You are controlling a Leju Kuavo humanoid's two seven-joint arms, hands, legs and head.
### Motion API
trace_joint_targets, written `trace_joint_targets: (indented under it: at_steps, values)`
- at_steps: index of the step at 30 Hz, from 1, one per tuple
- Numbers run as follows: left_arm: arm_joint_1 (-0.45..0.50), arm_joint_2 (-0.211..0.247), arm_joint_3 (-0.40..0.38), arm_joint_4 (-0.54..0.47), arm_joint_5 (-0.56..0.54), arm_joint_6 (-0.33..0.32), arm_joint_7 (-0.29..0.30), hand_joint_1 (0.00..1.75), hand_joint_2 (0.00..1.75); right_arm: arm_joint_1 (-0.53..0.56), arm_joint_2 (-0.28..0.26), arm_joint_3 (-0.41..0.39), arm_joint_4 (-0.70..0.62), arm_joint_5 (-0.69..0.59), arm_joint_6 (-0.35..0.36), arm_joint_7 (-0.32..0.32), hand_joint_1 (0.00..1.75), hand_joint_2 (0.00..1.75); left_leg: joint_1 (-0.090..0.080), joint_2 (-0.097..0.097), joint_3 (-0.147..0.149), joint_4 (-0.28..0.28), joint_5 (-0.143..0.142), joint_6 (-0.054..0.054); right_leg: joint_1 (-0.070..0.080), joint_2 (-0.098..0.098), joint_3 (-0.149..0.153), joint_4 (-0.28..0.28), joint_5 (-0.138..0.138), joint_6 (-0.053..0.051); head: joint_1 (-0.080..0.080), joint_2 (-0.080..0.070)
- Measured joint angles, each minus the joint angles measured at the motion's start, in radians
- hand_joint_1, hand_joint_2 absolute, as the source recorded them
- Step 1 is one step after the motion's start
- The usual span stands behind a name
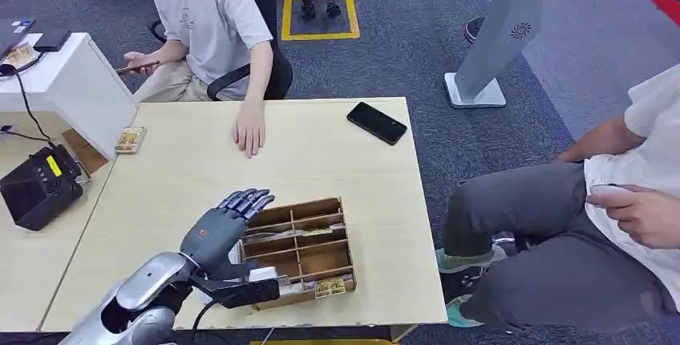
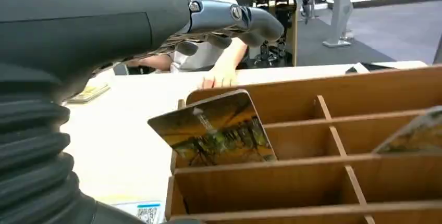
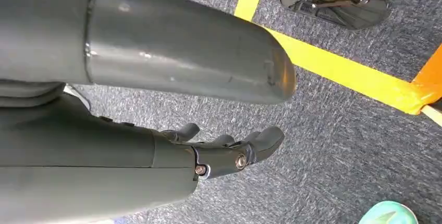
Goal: Pass the card to the sensor for recognition and then transmit it.
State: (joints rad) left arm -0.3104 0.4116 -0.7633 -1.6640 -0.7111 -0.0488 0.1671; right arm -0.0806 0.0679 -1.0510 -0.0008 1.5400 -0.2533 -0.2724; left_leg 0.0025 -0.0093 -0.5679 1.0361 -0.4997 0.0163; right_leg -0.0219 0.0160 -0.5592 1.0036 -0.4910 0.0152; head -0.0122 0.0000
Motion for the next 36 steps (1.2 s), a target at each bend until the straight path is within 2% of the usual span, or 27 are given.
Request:
trace_joint_targets:
  at_steps: [11,19,36]
  values:
    - [-0.003,0.001,0.035,0.0,0.062,-0.037,0.037,0.0,1.75,0.001,0.002,0.0,0.0,0.0,-0.002,0.0,0.0,0.0,0.0,0.0,0.0,0.0,0.0,0.0,0.0,0.0,0.0,0.0,0.0,0.0,0.0,0.0]
    - [-0.007,0.005,0.036,-0.024,-0.029,-0.033,0.096,0.0,1.75,0.004,0.005,-0.014,0.001,-0.001,-0.011,-0.002,0.0,0.0,0.0,0.0,0.0,0.0,0.0,0.0,0.0,0.0,0.0,0.0,0.0,0.0,0.0,0.0]
    - [-0.008,0.037,0.032,-0.099,-0.018,-0.039,0.071,0.0,1.75,0.013,0.008,-0.042,0.001,-0.001,-0.011,-0.011,0.0,0.0,0.0,0.0,0.0,0.0,0.0,0.0,0.0,0.0,0.0,0.0,0.0,0.0,0.0,0.0]
